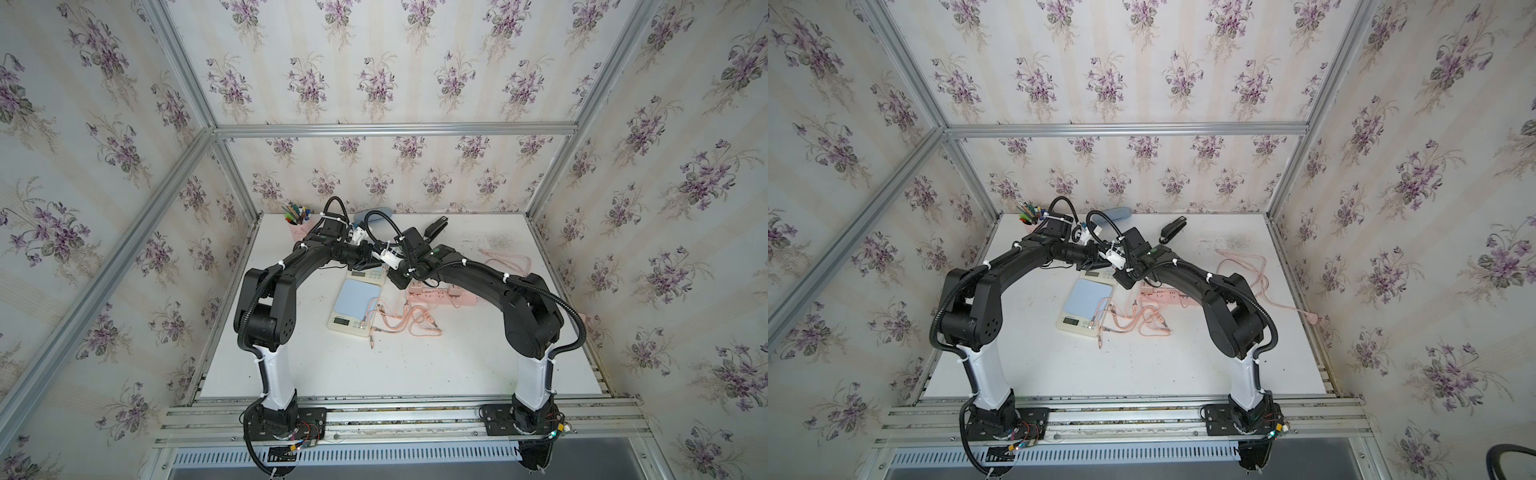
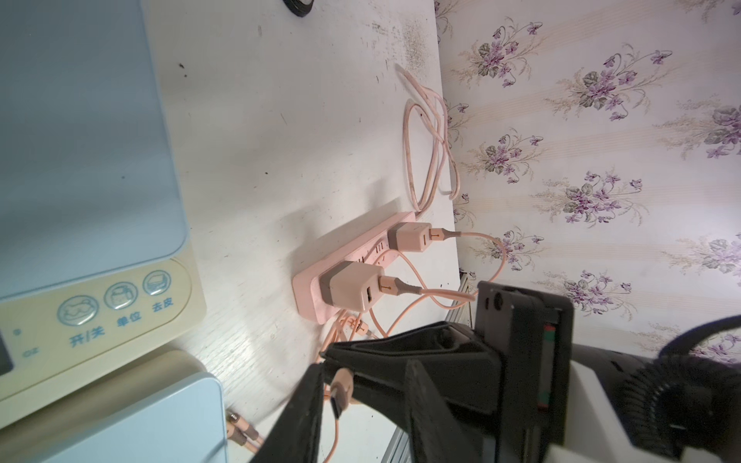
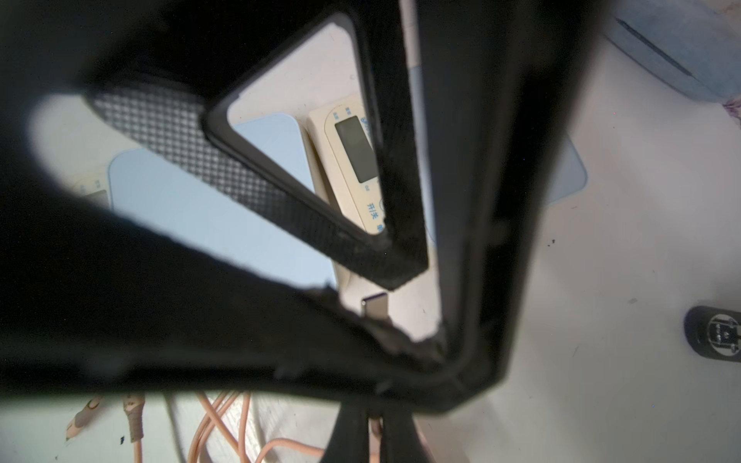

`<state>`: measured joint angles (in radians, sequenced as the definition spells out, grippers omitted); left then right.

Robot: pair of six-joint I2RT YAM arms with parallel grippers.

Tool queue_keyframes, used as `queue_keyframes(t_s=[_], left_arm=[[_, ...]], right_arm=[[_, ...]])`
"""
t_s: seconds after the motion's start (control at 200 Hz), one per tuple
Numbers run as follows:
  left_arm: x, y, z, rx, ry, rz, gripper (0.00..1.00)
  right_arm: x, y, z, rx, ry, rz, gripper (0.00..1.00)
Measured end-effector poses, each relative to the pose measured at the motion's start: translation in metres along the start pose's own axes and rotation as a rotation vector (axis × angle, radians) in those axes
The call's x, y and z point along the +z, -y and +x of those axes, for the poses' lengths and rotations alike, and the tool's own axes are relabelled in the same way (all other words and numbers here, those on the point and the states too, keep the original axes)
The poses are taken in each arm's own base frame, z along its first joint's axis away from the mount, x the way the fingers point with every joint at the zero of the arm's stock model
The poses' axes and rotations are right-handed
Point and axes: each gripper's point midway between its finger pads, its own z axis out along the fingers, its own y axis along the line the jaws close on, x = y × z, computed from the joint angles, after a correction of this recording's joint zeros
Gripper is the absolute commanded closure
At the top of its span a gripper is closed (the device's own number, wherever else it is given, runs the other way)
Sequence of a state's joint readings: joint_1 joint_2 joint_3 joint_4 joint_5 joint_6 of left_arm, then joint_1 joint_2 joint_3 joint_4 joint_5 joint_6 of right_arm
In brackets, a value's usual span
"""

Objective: Charge the electronic scale
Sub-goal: Insert the charging cable into the electronic scale.

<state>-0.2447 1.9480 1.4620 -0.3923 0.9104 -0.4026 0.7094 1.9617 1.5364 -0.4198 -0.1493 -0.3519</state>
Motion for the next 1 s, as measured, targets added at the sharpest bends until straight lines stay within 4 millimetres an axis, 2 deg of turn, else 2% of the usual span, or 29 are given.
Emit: queue_keyframes(t_s=[0.13,0.27,0.575,0.674,0.779,0.829,0.999], left_arm=[[0.001,0.001,0.002,-0.007,-0.002,0.007,0.69],[0.001,0.001,0.005,-0.015,-0.007,0.008,0.69],[-0.002,0.007,0.004,-0.008,0.004,0.020,0.95],[-0.003,0.007,0.004,-0.008,0.007,0.019,0.98],[-0.004,0.010,0.004,-0.006,0.003,0.028,0.99],[-0.004,0.011,0.004,-0.004,0.004,0.032,0.99],[-0.008,0.019,0.000,0.007,0.006,0.061,1.00]], right_arm=[[-0.004,-0.001,-0.002,0.007,0.016,0.002,1.00],[-0.011,0.002,-0.016,0.002,0.073,0.016,1.00],[-0.017,0.008,-0.019,0.038,0.121,0.020,1.00],[-0.017,0.008,-0.019,0.037,0.130,0.022,1.00],[-0.021,0.008,-0.019,0.047,0.160,0.027,0.81],[-0.026,0.009,-0.017,0.051,0.179,0.033,0.75],[-0.043,0.018,-0.009,0.094,0.275,0.022,0.68]])
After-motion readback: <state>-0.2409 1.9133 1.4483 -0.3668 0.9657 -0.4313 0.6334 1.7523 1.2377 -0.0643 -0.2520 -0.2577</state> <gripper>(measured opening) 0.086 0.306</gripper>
